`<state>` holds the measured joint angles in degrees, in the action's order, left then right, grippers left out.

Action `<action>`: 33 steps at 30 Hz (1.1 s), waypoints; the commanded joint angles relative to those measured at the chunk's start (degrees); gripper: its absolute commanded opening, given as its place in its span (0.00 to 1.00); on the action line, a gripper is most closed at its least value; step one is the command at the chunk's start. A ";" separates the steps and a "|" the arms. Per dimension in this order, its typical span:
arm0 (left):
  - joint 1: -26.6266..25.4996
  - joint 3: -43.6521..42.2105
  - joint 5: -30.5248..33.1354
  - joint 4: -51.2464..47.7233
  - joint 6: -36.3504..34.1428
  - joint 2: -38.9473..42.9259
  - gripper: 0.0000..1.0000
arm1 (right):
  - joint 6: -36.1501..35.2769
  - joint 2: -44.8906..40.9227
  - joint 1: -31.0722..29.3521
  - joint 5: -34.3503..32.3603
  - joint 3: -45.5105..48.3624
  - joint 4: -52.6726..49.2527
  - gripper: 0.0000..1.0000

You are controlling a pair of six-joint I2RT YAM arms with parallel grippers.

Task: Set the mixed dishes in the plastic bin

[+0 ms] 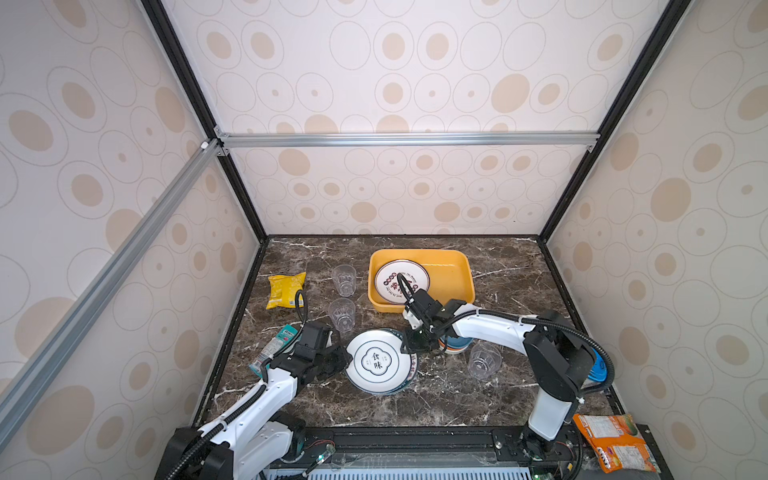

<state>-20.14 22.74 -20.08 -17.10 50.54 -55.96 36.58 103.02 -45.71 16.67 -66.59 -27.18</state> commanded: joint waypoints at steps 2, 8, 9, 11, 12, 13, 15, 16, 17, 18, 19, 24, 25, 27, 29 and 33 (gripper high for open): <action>-0.36 2.53 -0.40 -0.35 -0.42 1.02 0.11 | 0.03 0.03 -1.22 1.96 -1.44 1.15 0.32; -0.26 3.38 -0.76 -0.04 -0.33 1.91 0.04 | -0.11 -1.04 -1.22 1.36 -1.70 0.53 0.33; -0.29 3.58 -0.97 0.13 -0.35 2.21 0.02 | -0.18 -1.47 -1.22 1.18 -1.70 0.47 0.34; -0.34 3.79 -1.24 0.43 -0.36 2.81 0.00 | -0.11 -2.33 -1.19 0.81 -1.71 0.27 0.34; -0.34 3.94 -1.23 0.62 -0.24 3.12 0.00 | -0.20 -2.85 -1.08 0.65 -1.79 0.16 0.35; -0.36 4.05 -1.44 0.96 -0.21 3.44 0.00 | -0.41 -3.37 -1.07 0.64 -1.94 -0.10 0.36; -0.33 4.32 -1.67 1.37 -0.17 3.62 0.00 | -0.58 -4.50 -1.00 0.36 -2.29 -0.95 0.38; -0.34 4.53 -1.88 1.78 -0.13 3.44 0.00 | -0.76 -5.13 -0.95 0.21 -2.29 -1.10 0.39; -0.33 4.80 -2.22 2.17 -0.07 3.38 0.00 | -0.96 -5.77 -0.87 0.10 -2.29 -1.32 0.40; -0.34 5.11 -2.65 2.61 0.10 3.28 0.00 | -0.98 -6.46 -0.62 -0.05 -2.36 -1.82 0.41; -0.33 5.41 -3.06 3.17 0.25 3.38 0.00 | -1.11 -7.20 -0.32 -0.18 -2.45 -2.17 0.42; -0.34 7.81 -4.22 3.77 0.07 3.53 0.00 | -0.83 -11.82 1.53 -0.67 -1.59 -2.46 0.42; -0.34 8.43 -4.43 3.65 -0.06 3.57 0.00 | -0.70 -12.85 2.11 -0.67 -1.28 -2.25 0.42; -0.33 9.49 -4.75 3.55 -0.15 3.52 0.00 | -0.45 -14.63 3.06 -0.42 -0.82 -2.06 0.41; -0.34 10.40 -4.89 3.80 0.07 3.68 0.00 | -0.52 -16.08 3.96 -0.40 -0.39 -1.95 0.41; -0.29 11.62 -5.93 6.20 1.80 3.73 0.00 | -0.51 -18.32 6.22 -0.05 0.10 -1.72 0.42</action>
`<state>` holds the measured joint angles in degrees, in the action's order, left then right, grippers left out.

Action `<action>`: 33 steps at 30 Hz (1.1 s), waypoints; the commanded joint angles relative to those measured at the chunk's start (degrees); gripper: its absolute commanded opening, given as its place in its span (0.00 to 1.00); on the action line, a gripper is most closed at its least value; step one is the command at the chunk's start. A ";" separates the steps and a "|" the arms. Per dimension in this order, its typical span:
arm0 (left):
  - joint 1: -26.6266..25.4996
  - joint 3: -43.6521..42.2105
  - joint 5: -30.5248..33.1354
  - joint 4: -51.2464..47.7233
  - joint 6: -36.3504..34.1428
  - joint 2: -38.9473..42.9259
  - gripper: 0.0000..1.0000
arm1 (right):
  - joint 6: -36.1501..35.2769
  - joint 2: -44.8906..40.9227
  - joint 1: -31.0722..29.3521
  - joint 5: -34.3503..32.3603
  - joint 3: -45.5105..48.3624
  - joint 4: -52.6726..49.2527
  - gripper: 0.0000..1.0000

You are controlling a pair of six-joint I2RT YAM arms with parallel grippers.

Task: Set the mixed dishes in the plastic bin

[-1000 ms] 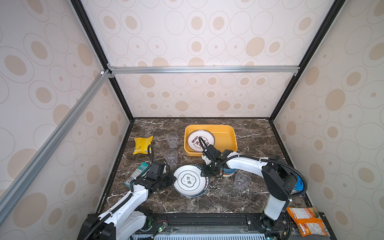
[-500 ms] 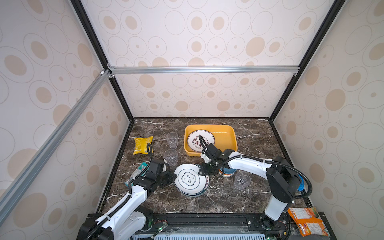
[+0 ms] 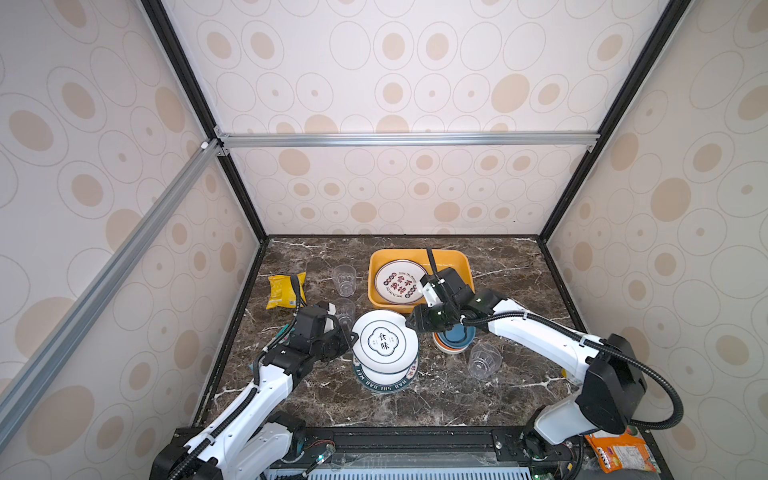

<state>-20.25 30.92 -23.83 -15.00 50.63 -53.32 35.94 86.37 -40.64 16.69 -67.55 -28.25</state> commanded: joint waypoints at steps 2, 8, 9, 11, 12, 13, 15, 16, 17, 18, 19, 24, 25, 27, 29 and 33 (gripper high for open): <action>-0.22 4.09 -2.57 5.28 2.41 0.76 0.00 | 0.29 -2.91 2.33 0.07 1.10 -0.57 0.43; -0.27 6.81 -2.62 10.10 4.17 -1.73 0.00 | 1.47 -5.61 6.41 1.41 2.28 1.14 0.47; -0.23 7.28 -2.66 10.82 4.30 -2.34 0.00 | 1.59 -5.98 6.99 1.78 2.50 1.48 0.47; -0.19 8.32 -2.80 11.67 4.65 -3.28 0.00 | 1.85 -6.76 7.95 2.13 2.84 2.08 0.47; -0.22 8.68 -2.80 12.32 4.80 -3.66 0.00 | 1.86 -7.19 8.31 1.84 2.97 2.09 0.47; -0.23 8.86 -2.80 13.17 5.11 -4.03 0.00 | 1.96 -7.50 8.60 1.73 3.20 2.23 0.47; -0.23 9.13 -4.99 14.96 5.94 -4.91 0.00 | 2.63 -8.36 9.70 1.80 4.38 3.34 0.46; -0.21 9.35 -5.12 15.28 6.05 -5.21 0.00 | 3.22 -8.71 10.15 2.23 5.11 4.42 0.46; -0.23 9.72 -5.35 15.75 6.22 -5.62 0.00 | 3.91 -9.14 10.74 3.24 5.91 5.88 0.45; -0.23 10.01 -5.67 16.07 6.40 -5.95 0.00 | 4.87 -9.56 11.17 4.13 6.66 7.38 0.45; -0.22 10.15 -5.89 16.46 6.60 -6.16 0.00 | 5.32 -9.72 11.46 4.77 7.14 8.57 0.45; -0.23 10.57 -6.52 18.48 7.63 -6.84 0.00 | 6.41 -9.75 12.20 7.71 7.70 11.37 0.42; -0.23 10.57 -6.72 18.94 7.90 -6.95 0.00 | 6.58 -9.55 12.25 8.19 7.65 11.68 0.42; -0.21 10.59 -7.23 19.87 8.41 -7.23 0.00 | 7.01 -9.14 12.26 9.78 7.52 12.87 0.41; -0.22 10.57 -7.36 20.25 8.60 -7.42 0.00 | 7.45 -8.77 12.25 10.71 7.61 13.90 0.39; -0.23 10.75 -7.71 21.17 9.00 -7.81 0.00 | 8.17 -8.10 12.26 11.60 7.70 15.45 0.34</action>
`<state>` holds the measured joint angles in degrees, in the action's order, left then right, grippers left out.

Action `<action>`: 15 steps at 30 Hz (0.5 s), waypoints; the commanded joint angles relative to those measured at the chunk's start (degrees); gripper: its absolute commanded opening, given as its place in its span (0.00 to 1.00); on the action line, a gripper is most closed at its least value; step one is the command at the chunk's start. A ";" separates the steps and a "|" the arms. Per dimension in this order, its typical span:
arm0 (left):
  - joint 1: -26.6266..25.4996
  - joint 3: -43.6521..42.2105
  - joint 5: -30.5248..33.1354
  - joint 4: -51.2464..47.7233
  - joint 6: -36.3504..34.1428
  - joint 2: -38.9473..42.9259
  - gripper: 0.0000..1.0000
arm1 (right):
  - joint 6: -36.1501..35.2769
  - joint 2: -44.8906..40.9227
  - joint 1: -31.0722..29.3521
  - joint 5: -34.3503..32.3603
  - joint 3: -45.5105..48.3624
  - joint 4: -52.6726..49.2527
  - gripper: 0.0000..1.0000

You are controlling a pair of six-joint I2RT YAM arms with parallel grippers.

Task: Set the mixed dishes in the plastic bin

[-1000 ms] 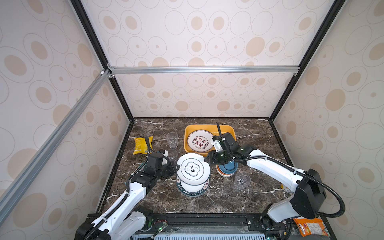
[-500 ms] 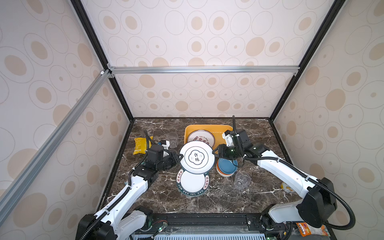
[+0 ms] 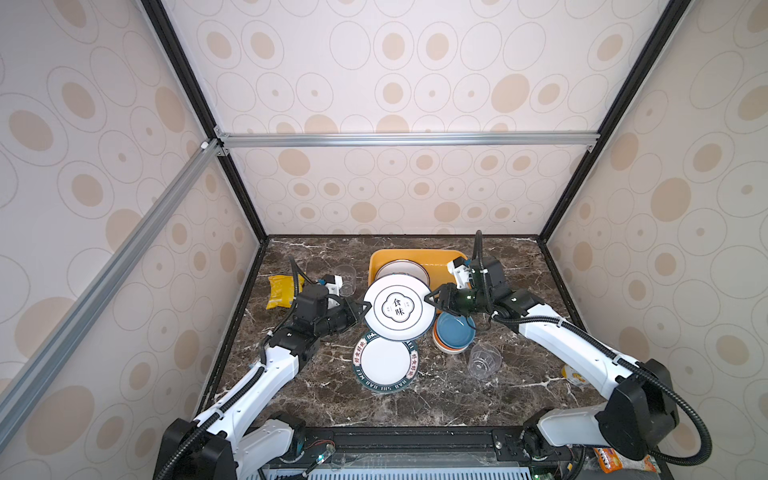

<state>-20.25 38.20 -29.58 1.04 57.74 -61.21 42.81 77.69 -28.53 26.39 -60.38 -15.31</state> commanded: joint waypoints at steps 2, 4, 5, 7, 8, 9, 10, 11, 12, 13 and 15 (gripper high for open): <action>-0.23 3.57 -2.21 5.61 2.20 -0.09 0.00 | 1.40 0.79 0.15 2.11 0.40 2.85 0.32; -0.22 3.79 -2.39 5.77 2.21 -0.27 0.00 | 1.49 0.95 0.15 2.13 0.52 3.16 0.29; -0.23 3.84 -2.45 5.82 2.21 -0.38 0.00 | 1.49 0.97 0.17 2.17 0.44 3.27 0.27; -0.23 3.98 -2.50 5.97 2.23 -0.57 0.00 | 1.51 1.10 0.18 2.17 0.40 3.55 0.23; -0.18 4.10 -2.58 5.99 2.29 -0.73 0.00 | 1.43 1.23 0.16 2.20 0.34 3.48 0.20; -0.16 4.10 -2.58 6.12 2.21 -0.83 0.00 | 1.40 1.21 0.16 2.05 0.31 3.41 0.19; -0.23 4.23 -2.59 6.08 2.21 -0.84 0.00 | 1.36 1.32 0.18 1.96 0.26 3.36 0.17; -0.23 4.17 -2.67 6.19 2.26 -0.93 0.00 | 1.24 1.41 0.22 1.86 0.21 3.22 0.15; -0.21 4.23 -2.65 6.16 2.25 -1.01 0.00 | 1.14 1.45 0.29 1.67 0.09 3.02 0.13; -0.23 4.17 -2.65 6.14 2.26 -1.08 0.00 | 1.03 1.58 0.35 1.57 -0.05 3.01 0.12; -0.23 4.18 -2.67 6.21 2.22 -1.32 0.00 | 0.95 1.72 0.50 1.49 -0.13 3.01 0.08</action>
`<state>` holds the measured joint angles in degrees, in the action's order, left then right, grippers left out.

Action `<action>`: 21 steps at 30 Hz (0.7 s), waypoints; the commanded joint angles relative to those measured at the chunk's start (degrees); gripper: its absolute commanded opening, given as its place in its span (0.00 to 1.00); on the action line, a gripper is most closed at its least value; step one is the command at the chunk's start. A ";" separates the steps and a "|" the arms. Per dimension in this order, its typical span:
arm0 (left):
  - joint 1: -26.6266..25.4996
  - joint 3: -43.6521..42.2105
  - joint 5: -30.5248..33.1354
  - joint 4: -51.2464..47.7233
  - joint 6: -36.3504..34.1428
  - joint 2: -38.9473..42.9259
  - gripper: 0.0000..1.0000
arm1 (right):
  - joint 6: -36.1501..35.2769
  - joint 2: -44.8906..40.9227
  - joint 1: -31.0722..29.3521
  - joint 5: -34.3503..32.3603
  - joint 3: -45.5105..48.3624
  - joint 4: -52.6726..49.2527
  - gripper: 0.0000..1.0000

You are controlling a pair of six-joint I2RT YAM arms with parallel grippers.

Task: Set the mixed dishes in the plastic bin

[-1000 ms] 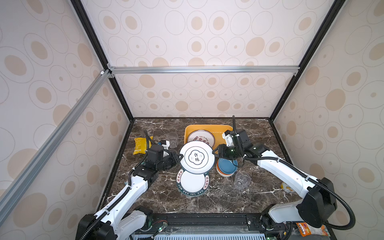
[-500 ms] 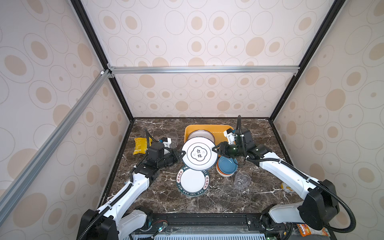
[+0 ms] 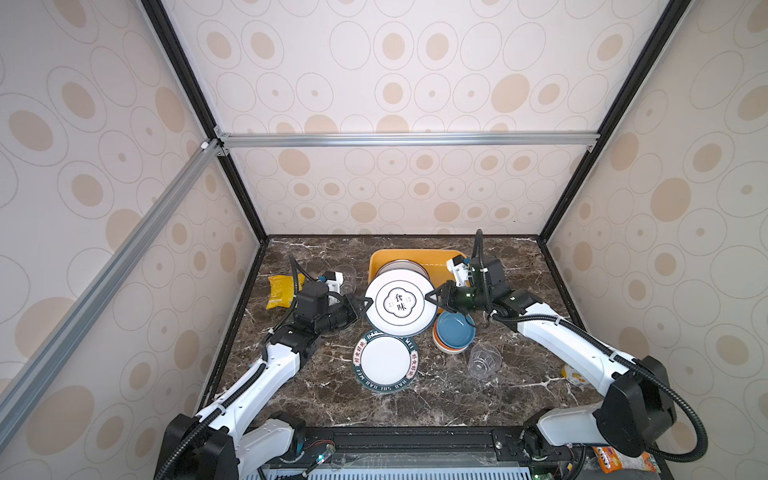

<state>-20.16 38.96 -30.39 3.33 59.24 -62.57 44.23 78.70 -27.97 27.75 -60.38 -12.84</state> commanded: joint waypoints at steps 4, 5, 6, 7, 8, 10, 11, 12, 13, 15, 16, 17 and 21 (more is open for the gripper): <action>-0.32 3.53 -1.55 4.05 0.70 -0.20 0.09 | -0.72 0.96 0.53 -0.23 -0.57 0.72 0.03; -0.32 3.50 -1.47 4.05 0.61 -0.28 0.14 | -0.72 1.02 0.75 -0.26 -0.78 0.79 0.01; -0.32 3.59 -1.43 3.97 0.50 -0.39 0.21 | -0.64 1.10 0.96 -0.40 -0.87 0.80 0.01; -0.32 3.69 -1.27 3.87 0.44 -0.53 0.28 | -0.55 1.34 1.22 -0.42 -1.05 0.80 0.00; -0.30 3.68 -1.16 3.66 0.26 -0.62 0.37 | -0.48 1.58 1.56 -0.12 -1.21 0.88 0.00; -0.31 3.57 -1.25 3.45 -0.07 -0.71 0.40 | -0.37 1.89 2.12 0.09 -1.57 1.26 0.00; -0.23 3.43 -1.09 3.07 -0.25 -0.63 0.43 | -0.33 2.11 2.48 0.04 -1.82 1.47 0.00; -0.24 3.34 -0.71 2.70 -0.35 -0.44 0.44 | -0.31 2.31 2.84 -0.05 -1.97 1.59 0.00; -0.29 3.17 -0.41 2.42 -0.39 -0.24 0.48 | -0.29 2.55 3.10 -0.10 -2.17 1.72 0.00; -0.02 2.80 0.15 2.00 -0.60 0.23 0.53 | -0.61 3.25 3.87 -0.02 -2.97 1.81 0.00; -0.05 2.65 0.32 1.85 -0.62 0.38 0.54 | -0.72 3.54 4.17 -0.15 -3.33 1.77 0.00; 0.13 2.52 0.42 1.55 -0.71 0.50 0.57 | -0.81 4.18 4.59 -0.15 -3.76 1.85 0.00; 0.42 1.58 0.75 1.22 -0.66 1.02 0.61 | -1.40 6.67 6.12 0.12 -5.94 2.03 0.00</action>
<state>-19.99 39.64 -30.11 4.19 59.18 -62.85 43.29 84.36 -22.68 27.24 -63.05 -12.58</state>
